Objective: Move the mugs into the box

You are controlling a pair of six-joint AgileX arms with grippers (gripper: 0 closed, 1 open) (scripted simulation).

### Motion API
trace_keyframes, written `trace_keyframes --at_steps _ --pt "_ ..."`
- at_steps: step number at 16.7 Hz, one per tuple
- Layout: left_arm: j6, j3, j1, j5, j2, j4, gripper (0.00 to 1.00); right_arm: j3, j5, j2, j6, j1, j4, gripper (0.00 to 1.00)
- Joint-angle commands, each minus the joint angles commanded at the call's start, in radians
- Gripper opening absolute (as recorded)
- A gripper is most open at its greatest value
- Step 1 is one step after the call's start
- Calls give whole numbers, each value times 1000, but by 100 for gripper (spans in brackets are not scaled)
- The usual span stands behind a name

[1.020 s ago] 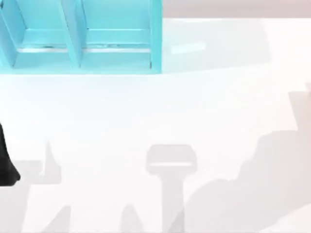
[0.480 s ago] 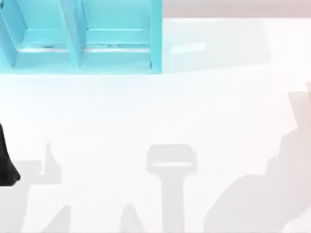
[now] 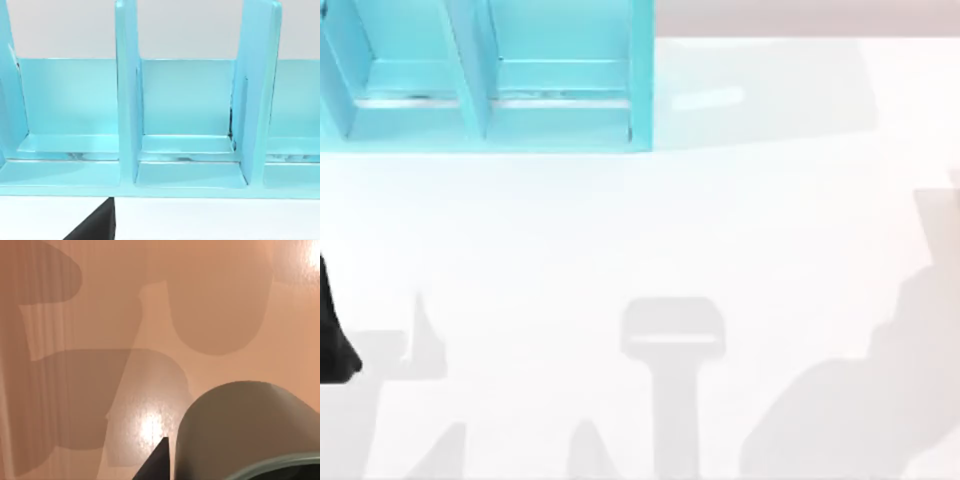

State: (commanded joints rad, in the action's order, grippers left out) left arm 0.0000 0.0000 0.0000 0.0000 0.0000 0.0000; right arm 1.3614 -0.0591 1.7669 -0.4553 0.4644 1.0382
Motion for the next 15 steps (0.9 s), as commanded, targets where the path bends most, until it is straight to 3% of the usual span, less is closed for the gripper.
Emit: trace_keyframes --at_steps 6,15 --pt "0 0 0 0 0 0 100 0 0 0 0 0 0 98" --pt "0 0 0 0 0 0 100 0 0 0 0 1 0 100"
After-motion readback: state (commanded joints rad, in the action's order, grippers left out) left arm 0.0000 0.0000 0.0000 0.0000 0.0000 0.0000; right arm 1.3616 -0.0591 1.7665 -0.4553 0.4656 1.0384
